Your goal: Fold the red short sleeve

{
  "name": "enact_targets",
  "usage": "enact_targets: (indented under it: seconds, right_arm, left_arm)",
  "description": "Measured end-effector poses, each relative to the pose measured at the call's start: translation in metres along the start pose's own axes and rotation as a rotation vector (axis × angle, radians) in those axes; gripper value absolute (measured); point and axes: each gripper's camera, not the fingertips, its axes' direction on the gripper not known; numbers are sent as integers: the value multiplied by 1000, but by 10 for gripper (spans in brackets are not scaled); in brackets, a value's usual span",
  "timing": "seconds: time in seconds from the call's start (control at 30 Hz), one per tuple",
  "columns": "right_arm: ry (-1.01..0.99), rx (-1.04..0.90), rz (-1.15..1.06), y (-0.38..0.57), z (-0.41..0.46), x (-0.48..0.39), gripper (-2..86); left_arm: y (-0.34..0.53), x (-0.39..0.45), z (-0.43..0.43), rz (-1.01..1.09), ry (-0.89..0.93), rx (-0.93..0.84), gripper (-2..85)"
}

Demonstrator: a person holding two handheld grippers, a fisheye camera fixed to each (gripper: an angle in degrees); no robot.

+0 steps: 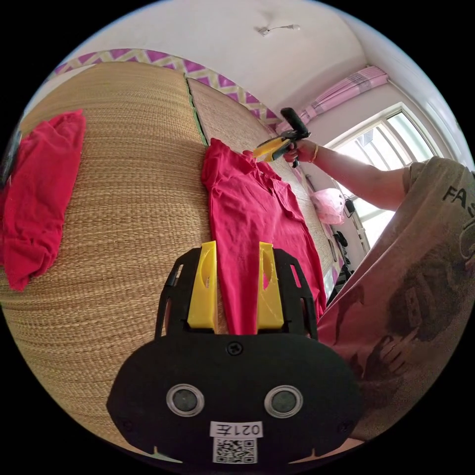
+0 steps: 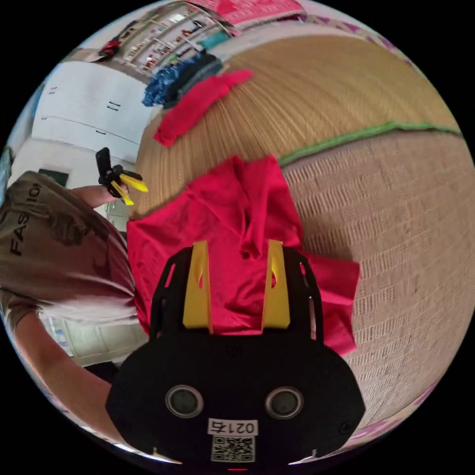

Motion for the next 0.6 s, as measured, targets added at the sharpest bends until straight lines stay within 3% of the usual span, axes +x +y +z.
enact_targets:
  seconds: [0.2, 0.37, 0.47, 0.6]
  right_arm:
    - [182, -113, -224, -102, 44, -36, 128]
    - [151, -241, -242, -144, 94, -7, 78]
    - [110, -198, -258, -150, 100, -9, 11]
    - [5, -33, -336, -128, 78, -42, -6]
  left_arm:
    - [8, -5, -6, -14, 10, 1, 119]
    - [17, -8, -23, -25, -4, 12, 120]
    - [24, -10, -37, -36, -10, 22, 118]
    - [35, -16, -52, -56, -6, 38, 115]
